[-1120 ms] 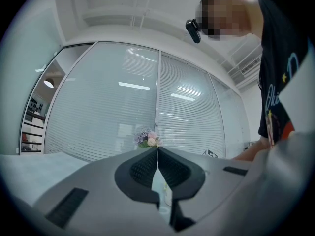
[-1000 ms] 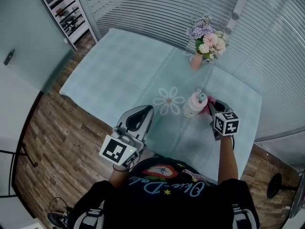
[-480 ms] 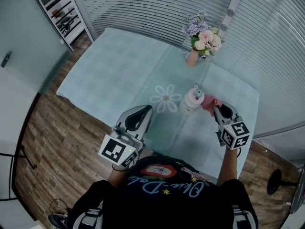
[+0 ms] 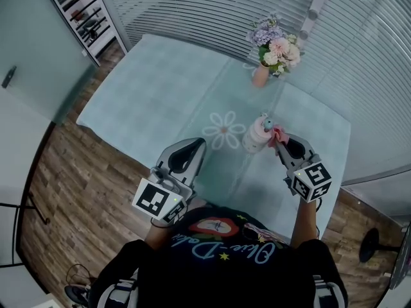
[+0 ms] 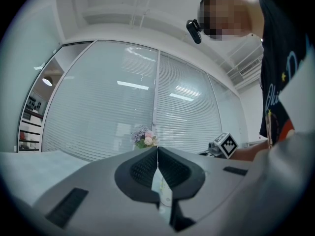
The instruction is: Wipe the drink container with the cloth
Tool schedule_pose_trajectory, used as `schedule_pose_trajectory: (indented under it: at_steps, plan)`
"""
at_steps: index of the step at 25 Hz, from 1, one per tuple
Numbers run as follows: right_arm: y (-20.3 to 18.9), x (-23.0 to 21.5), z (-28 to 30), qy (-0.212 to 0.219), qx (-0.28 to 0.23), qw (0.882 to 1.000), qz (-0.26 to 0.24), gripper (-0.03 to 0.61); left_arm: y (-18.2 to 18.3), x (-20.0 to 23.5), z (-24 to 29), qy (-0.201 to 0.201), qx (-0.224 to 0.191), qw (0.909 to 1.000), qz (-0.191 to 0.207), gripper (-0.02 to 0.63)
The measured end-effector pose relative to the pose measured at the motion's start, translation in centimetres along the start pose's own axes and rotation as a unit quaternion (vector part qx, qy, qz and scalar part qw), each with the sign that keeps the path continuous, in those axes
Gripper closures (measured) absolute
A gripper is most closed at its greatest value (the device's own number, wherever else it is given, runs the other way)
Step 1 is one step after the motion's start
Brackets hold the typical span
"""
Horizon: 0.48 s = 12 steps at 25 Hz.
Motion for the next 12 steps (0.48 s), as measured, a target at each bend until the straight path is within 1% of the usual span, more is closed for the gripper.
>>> schedule_pose_trajectory:
  at_steps: [6, 12]
  plan:
    - [-1.8, 0.6, 0.5, 0.008, 0.036, 0.999, -0.015, 0.552, -0.1, -0.2, 0.4, -0.003, 0.003, 1.0, -0.003, 0.609]
    - [-3.1, 0.7, 1.1, 0.0, 0.064, 0.998, 0.01, 0.552, -0.2, -0.3, 0.1, -0.003, 0.004, 1.0, -0.004, 0.609]
Point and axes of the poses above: the fingertips, and each gripper's own axes: z forward along the fingers, x to its left, y out of its top, the point moved 6 cm from there along -z, backward along the fingers, and after that the axes turned 14 degrees about -y, right-handed, at the moved point
